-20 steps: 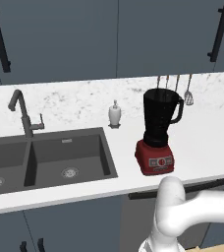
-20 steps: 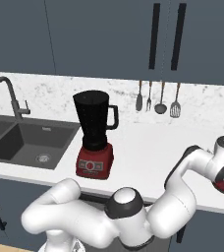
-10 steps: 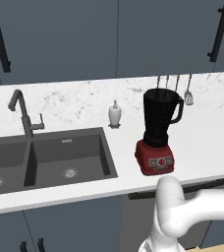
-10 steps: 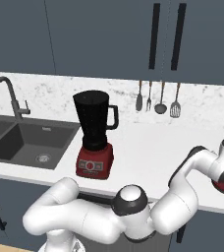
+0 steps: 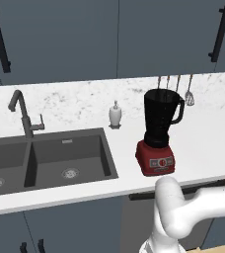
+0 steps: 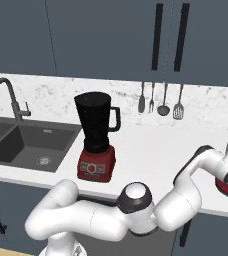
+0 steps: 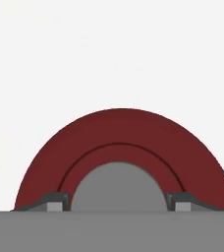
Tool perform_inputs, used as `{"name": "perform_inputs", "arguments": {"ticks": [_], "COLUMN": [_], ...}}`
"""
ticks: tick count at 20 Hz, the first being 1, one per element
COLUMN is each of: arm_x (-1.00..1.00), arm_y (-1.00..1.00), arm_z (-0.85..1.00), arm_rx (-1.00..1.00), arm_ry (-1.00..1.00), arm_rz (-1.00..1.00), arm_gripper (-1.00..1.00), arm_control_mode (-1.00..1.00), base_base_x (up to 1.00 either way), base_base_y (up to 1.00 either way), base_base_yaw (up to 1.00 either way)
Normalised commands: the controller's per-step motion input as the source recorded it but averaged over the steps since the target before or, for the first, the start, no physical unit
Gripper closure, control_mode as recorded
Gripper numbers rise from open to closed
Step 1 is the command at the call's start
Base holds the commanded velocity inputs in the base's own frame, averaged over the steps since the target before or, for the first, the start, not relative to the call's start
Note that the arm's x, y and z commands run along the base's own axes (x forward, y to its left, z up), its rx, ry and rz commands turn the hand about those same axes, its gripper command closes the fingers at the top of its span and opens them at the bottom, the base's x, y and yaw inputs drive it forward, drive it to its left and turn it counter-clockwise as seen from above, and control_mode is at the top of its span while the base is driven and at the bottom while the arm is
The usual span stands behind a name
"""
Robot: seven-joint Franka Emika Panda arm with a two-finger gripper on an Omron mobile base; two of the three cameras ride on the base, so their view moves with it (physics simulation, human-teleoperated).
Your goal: Close the lid blender by securely placing the lid on top.
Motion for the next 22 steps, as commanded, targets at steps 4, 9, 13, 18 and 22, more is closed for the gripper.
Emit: {"name": "perform_inputs", "arguments": {"ticks": [4, 9, 13, 18, 22], "arm_x": [0.03, -0.02, -0.18, -0.23, -0.10], "arm_y": [0.14, 0.25, 0.35, 0.56, 0.55], "arm_z": [-0.41, -0.51, -0.09, 0.01, 0.31], "arm_rx": [-0.01, -0.02, 0.00, 0.00, 0.00], "arm_ry": [0.00, 0.00, -0.03, -0.22, -0.21], "arm_rz": [0.02, 0.09, 0.20, 0.33, 0.30], "arm_gripper": [1.00, 1.00, 1.00, 1.00, 1.00], "arm_control_mode": [-1.00, -1.00, -1.00, -1.00, -1.00], "base_base_x": [0.00, 0.00, 0.00, 0.00, 0.00], "base_base_y": [0.00, 0.00, 0.00, 0.00, 0.00], "base_base_yaw": [0.00, 0.00, 0.00, 0.00, 0.00]}}
